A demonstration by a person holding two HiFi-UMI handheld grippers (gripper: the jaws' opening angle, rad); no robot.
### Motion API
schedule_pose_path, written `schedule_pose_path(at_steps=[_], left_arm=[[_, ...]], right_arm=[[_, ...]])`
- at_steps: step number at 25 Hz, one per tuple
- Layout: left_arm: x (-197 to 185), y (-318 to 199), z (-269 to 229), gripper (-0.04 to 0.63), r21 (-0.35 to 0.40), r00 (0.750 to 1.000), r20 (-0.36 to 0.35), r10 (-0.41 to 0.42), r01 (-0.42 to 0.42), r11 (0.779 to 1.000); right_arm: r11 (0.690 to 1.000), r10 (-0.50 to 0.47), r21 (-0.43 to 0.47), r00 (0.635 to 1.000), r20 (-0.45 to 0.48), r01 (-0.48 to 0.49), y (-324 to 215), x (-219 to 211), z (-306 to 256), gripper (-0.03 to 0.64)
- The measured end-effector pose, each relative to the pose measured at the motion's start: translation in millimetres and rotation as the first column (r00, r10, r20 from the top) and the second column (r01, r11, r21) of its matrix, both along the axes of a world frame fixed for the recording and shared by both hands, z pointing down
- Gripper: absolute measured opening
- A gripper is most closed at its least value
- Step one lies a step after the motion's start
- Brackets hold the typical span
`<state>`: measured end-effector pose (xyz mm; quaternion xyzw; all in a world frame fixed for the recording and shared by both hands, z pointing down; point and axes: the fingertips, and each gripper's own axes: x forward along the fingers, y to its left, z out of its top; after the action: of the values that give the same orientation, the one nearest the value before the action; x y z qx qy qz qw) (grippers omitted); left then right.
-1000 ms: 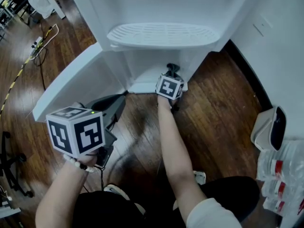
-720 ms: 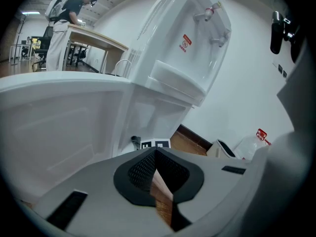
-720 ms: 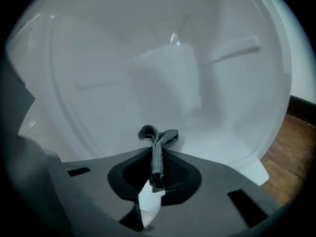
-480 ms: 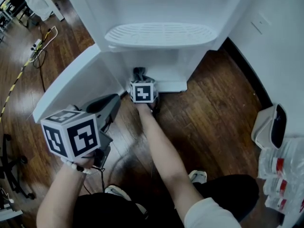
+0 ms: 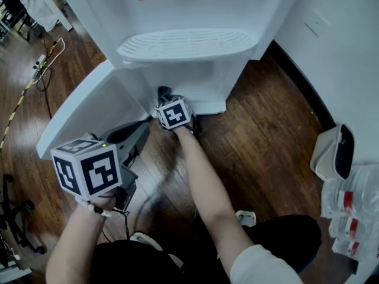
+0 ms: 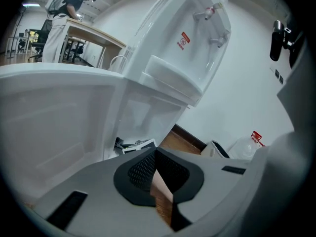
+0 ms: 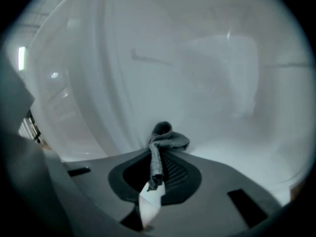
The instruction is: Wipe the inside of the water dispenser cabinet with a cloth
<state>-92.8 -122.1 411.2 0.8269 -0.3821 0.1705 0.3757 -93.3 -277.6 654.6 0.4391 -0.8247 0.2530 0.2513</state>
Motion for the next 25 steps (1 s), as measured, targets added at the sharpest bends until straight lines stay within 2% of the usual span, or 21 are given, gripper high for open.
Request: schedule_pose_path(at_steps=[3,4,6,8,11,13,19,21,25], left_arm=[[5.8,1.4,3.7,-0.002,0.002,1.0,0.013,0.011,-0.011,1.0],[6.5,0.7,1.3,-0.003,0.008,1.0,0.013,0.007,-0.007,1.0],[7.6,-2.9,-7.4,-0.003,0.024,1.0,0.002,-0.003,0.003,1.0],[7.3,-5.2,-11.6,-0.003,0.035,1.0,-0.017,-0.009,0.009,0.999],[2.5,-9.9,-14.6,-0.002,0.055,0.999,-0.03,-0.029,0.031,0.998],[-0.1,-14.0,-18.4,-0.003,0.068,0.998,-0.046,-0.047,0.05,0.996],[-4.9,-18.2,-24.8,-0.002,0.107,0.999,-0.026,-0.042,0.045,0.993],[-7.5,-21.1,-26.1,-0.003,0.114,0.999,-0.022,-0.032,0.035,0.993],[-16.6,-33.5,-16.8,-0.003,0.116,0.999,-0.021,-0.043,0.046,0.992]], right_arm=[[0.998,0.056,-0.024,0.991,0.121,-0.053,-3.7,3.4,-4.6,0.043],[0.995,0.095,-0.028,0.987,0.128,-0.093,-3.7,8.6,-4.8,0.043],[0.976,0.218,-0.021,0.973,0.071,-0.217,-3.1,39.1,-0.7,0.044],[0.927,0.376,-0.021,0.926,0.038,-0.375,-0.5,85.5,2.6,0.044],[0.852,0.524,-0.056,0.847,0.091,-0.521,7.1,131.3,3.5,0.044],[0.823,0.568,-0.034,0.819,0.075,-0.567,10.9,150.7,1.6,0.044],[0.72,0.692,0.026,0.721,0.052,-0.693,18.6,210.0,-1.2,0.043],[0.708,0.704,0.013,0.707,0.065,-0.707,18.5,210.4,-2.2,0.043],[0.716,0.694,0.028,0.716,0.081,-0.698,14.4,198.1,-15.6,0.043]])
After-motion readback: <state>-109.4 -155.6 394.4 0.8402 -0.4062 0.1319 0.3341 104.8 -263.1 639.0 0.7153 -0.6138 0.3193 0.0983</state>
